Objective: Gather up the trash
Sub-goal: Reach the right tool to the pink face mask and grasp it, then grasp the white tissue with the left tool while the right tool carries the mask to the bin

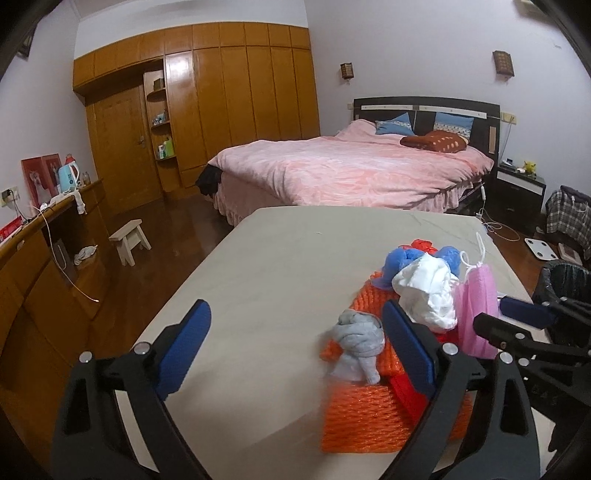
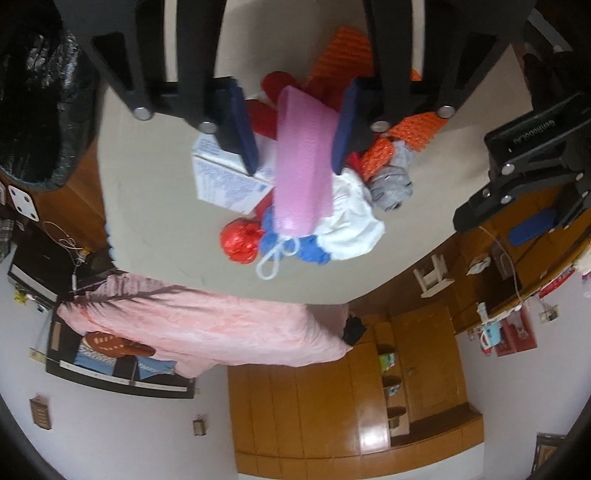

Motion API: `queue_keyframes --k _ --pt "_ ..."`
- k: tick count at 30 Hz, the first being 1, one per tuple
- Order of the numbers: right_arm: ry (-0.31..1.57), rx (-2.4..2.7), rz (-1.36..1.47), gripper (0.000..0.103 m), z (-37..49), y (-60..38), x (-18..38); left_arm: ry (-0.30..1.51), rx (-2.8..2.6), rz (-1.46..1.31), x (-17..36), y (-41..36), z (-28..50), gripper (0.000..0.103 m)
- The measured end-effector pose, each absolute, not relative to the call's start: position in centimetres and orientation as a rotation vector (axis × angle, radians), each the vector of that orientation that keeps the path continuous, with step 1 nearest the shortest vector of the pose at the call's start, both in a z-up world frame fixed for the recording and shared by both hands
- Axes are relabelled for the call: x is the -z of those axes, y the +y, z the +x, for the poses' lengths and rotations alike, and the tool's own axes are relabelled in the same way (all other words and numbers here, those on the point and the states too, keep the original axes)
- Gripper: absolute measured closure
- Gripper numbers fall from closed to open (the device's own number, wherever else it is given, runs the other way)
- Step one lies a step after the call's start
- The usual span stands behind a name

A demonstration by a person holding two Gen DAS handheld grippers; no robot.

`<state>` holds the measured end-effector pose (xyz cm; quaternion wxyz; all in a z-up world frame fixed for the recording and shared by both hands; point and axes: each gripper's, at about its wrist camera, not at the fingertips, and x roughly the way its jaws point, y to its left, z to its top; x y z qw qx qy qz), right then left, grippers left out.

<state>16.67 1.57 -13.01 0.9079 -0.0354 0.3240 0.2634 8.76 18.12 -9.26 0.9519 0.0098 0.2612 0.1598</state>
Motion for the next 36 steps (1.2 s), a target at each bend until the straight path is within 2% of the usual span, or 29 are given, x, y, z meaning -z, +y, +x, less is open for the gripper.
queue_keyframes --k 5,14,27,29,31,34,36 --pt "0.677 -0.585 -0.067 0.09 16.3 1.5 13.0 0.542 -0.296 0.018 9.3 17.7 8.9 0.02" --pt "0.622 -0.514 -0.004 0.09 15.9 -3.2 10.3 0.528 -0.21 0.018 9.4 15.1 10.3 0.025" --pt "0.646 -0.406 0.009 0.09 18.3 -7.1 11.7 0.599 -0.141 0.06 12.9 11.4 15.9 0.022" --pt "0.655 -0.405 0.008 0.09 18.6 -7.1 12.1 0.607 -0.134 0.056 13.3 11.3 16.2 0.029" --pt "0.662 -0.405 0.012 0.09 18.7 -7.1 12.4 0.608 -0.109 0.058 13.3 10.9 16.0 0.052" --pt "0.669 -0.404 0.02 0.09 19.0 -7.2 12.7 0.603 -0.077 0.065 13.4 10.2 15.7 0.063" --pt "0.667 -0.404 0.019 0.09 18.8 -7.2 12.7 0.59 -0.08 0.072 13.3 9.9 15.3 0.066"
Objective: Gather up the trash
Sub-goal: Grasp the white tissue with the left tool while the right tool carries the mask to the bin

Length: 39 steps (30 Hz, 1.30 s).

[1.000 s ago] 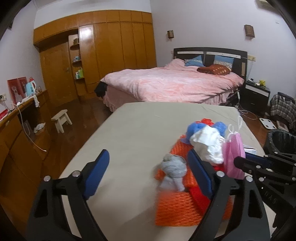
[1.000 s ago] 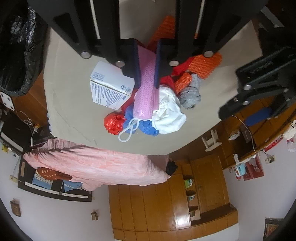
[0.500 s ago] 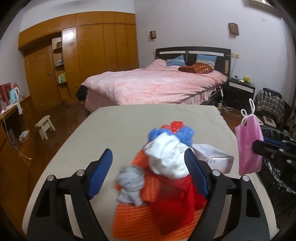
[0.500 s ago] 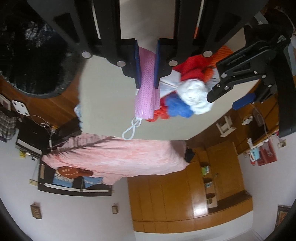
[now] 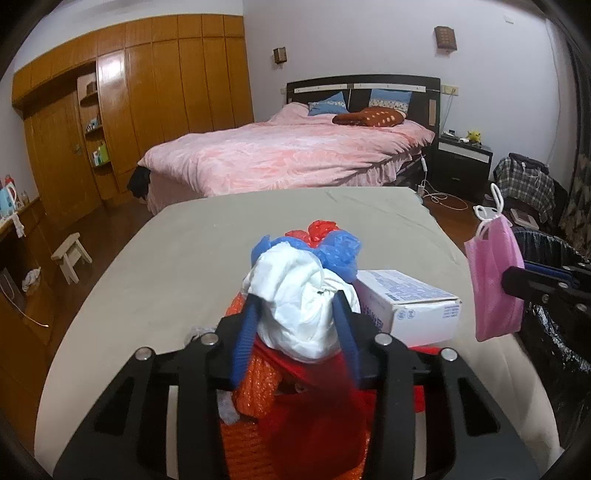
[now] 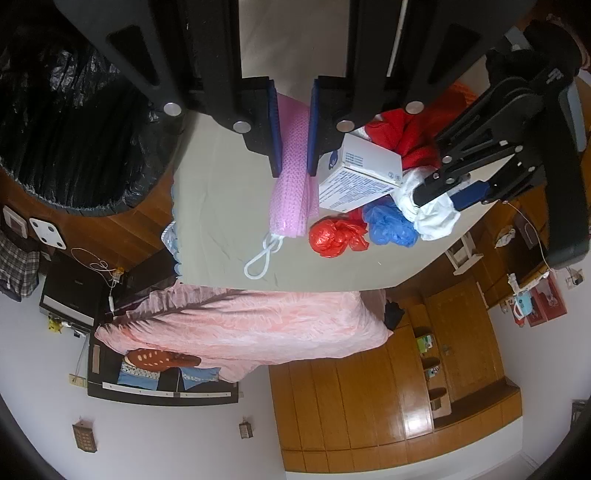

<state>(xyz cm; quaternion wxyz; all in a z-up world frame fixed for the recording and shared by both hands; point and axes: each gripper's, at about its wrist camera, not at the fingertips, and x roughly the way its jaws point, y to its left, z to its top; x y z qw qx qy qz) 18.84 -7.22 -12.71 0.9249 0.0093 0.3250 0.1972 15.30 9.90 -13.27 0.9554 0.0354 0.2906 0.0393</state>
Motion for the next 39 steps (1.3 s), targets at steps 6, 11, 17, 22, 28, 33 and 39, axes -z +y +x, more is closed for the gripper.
queue_keyframes --k 6,11,17,22,28,33,39 --pt "0.637 -0.406 0.018 0.09 18.3 -7.6 11.8 0.532 -0.088 0.052 11.7 9.5 13.4 0.068" --pt "0.599 -0.403 0.02 0.09 17.2 -8.3 10.4 0.476 -0.07 0.055 8.9 8.6 11.9 0.068" --pt "0.578 -0.366 0.04 0.09 16.0 -11.0 9.3 0.454 -0.016 0.055 7.3 6.3 11.4 0.068" --pt "0.57 -0.287 0.064 0.09 14.8 -14.8 8.9 0.459 0.061 0.053 7.0 3.3 11.7 0.068" --pt "0.574 -0.164 0.083 0.09 13.7 -20.0 8.9 0.465 0.189 0.068 7.3 -2.0 12.6 0.068" --pt "0.579 -0.056 0.095 0.09 12.9 -24.3 9.3 0.481 0.297 0.083 8.2 -6.7 13.6 0.068" --pt "0.585 0.048 0.108 0.09 12.4 -28.3 10.0 0.499 0.398 0.081 9.4 -11.6 15.1 0.068"
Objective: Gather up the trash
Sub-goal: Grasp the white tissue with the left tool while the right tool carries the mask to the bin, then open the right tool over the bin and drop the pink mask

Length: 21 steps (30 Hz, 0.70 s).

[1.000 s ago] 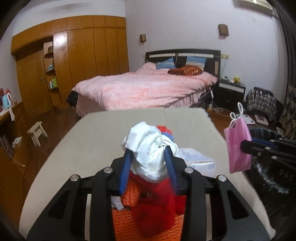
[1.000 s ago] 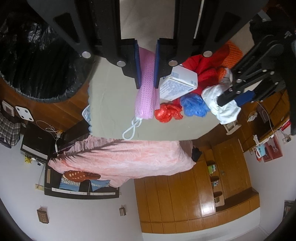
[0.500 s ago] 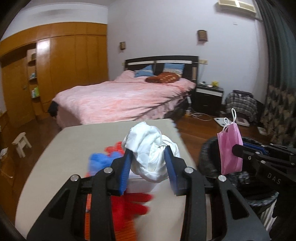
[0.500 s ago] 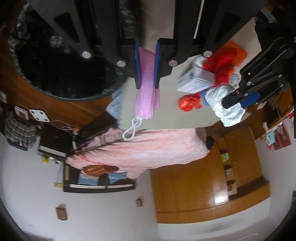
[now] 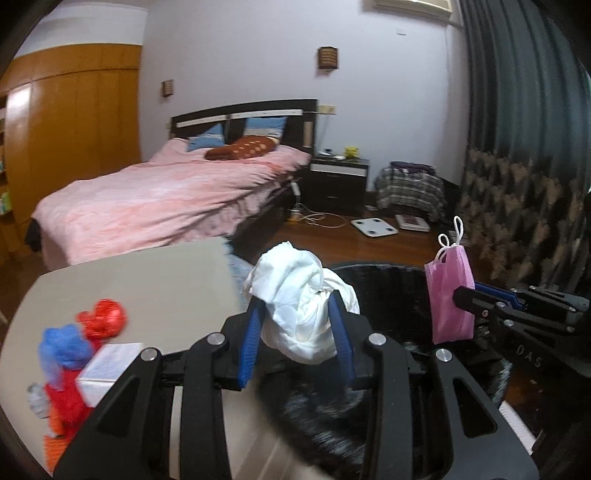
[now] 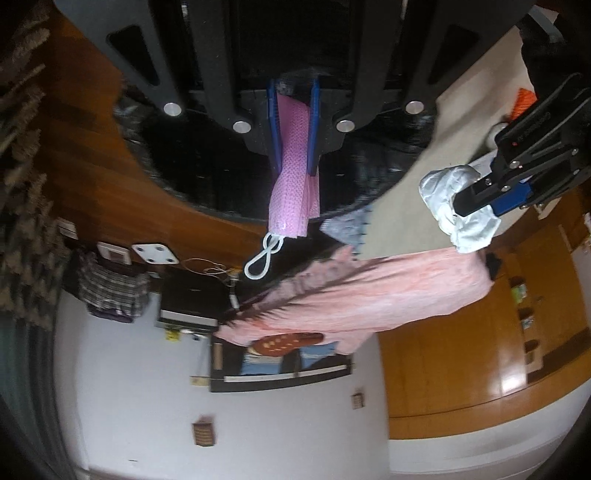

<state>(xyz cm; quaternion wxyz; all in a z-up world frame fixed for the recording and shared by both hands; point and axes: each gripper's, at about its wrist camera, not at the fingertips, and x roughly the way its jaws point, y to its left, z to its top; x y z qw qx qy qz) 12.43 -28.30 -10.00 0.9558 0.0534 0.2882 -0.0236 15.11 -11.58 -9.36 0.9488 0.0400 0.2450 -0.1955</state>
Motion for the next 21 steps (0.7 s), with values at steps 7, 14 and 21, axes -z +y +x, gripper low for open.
queue_keyframes --k 7,14,21 --pt "0.581 0.131 0.119 0.057 12.0 -30.5 10.3 0.539 0.484 0.069 10.8 -14.8 16.5 0.04" --pt "0.547 0.137 0.111 0.013 12.4 -29.2 9.7 0.516 0.401 0.077 10.5 -12.0 16.1 0.024" --pt "0.527 0.041 0.098 0.006 13.8 -24.9 9.0 0.488 0.244 0.074 9.1 -5.3 14.7 0.017"
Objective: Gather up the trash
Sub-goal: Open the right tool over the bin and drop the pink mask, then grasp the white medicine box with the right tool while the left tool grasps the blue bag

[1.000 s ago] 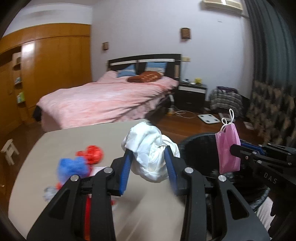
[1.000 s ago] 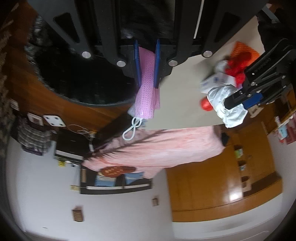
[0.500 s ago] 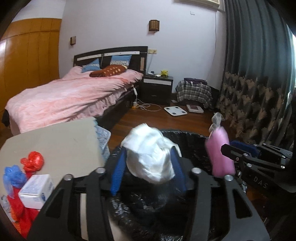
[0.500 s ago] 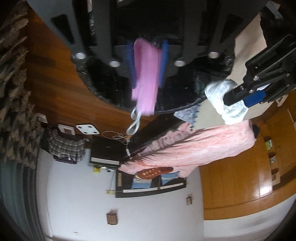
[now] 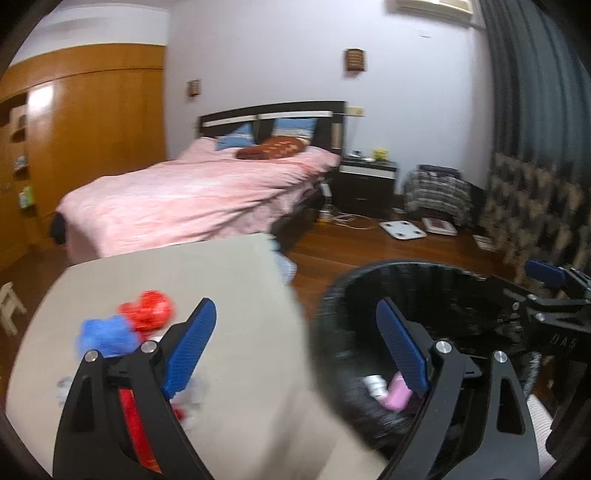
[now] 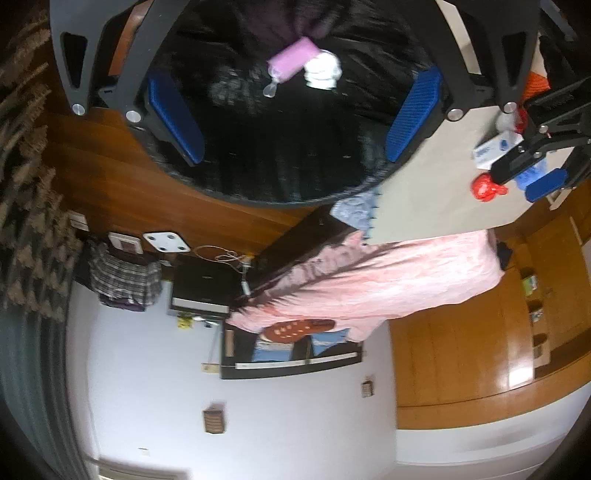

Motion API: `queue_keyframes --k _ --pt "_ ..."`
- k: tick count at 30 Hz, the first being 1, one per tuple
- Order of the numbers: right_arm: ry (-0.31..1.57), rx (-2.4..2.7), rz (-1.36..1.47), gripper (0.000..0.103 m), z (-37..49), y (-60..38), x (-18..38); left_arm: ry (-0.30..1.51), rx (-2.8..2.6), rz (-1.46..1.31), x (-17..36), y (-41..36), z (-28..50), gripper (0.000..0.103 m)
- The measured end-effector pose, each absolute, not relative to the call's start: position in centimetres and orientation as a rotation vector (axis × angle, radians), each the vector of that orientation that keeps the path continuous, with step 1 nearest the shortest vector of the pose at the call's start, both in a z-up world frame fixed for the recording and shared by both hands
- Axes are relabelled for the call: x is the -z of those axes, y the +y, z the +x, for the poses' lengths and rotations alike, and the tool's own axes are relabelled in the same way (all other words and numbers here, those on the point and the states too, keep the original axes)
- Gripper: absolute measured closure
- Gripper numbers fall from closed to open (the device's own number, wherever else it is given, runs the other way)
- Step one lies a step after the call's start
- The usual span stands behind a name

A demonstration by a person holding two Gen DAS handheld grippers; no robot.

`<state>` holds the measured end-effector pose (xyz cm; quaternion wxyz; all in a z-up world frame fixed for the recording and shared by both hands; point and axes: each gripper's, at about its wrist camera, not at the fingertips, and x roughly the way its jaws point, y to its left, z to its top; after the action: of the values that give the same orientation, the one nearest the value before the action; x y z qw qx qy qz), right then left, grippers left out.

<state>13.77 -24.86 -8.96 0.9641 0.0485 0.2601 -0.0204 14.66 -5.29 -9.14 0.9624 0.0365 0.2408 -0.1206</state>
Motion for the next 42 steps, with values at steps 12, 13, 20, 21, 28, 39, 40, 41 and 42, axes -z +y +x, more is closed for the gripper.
queue_keyframes --k 12,13,20,21,28,39,40,41,42 --pt "0.557 -0.197 0.059 0.006 16.8 -12.4 10.1 0.483 -0.061 0.058 8.6 7.0 13.0 0.017" --pt "0.56 -0.207 0.06 0.006 17.0 -11.7 10.3 0.485 -0.08 0.057 8.7 7.8 13.0 0.017" --pt "0.565 -0.283 0.056 0.006 18.7 -6.2 11.1 0.497 -0.165 0.032 9.6 12.1 12.8 0.017" --pt "0.567 -0.291 0.056 0.006 18.7 -5.6 11.2 0.499 -0.171 0.031 9.8 12.4 12.8 0.017" --pt "0.601 -0.326 0.015 0.007 19.7 -1.5 13.0 0.516 -0.204 0.009 10.9 15.0 12.6 0.017" --pt "0.687 -0.306 -0.015 0.015 21.6 0.4 15.6 0.538 -0.206 -0.016 12.1 16.7 12.7 0.017" --pt "0.696 -0.309 -0.016 0.016 21.7 0.5 15.9 0.539 -0.203 -0.017 12.1 16.7 12.8 0.017" --pt "0.707 -0.315 -0.015 0.018 21.8 0.6 16.0 0.54 -0.201 -0.017 12.2 16.6 12.9 0.017" --pt "0.713 -0.322 -0.014 0.022 22.0 0.7 16.1 0.542 -0.199 -0.016 12.2 16.5 13.0 0.017"
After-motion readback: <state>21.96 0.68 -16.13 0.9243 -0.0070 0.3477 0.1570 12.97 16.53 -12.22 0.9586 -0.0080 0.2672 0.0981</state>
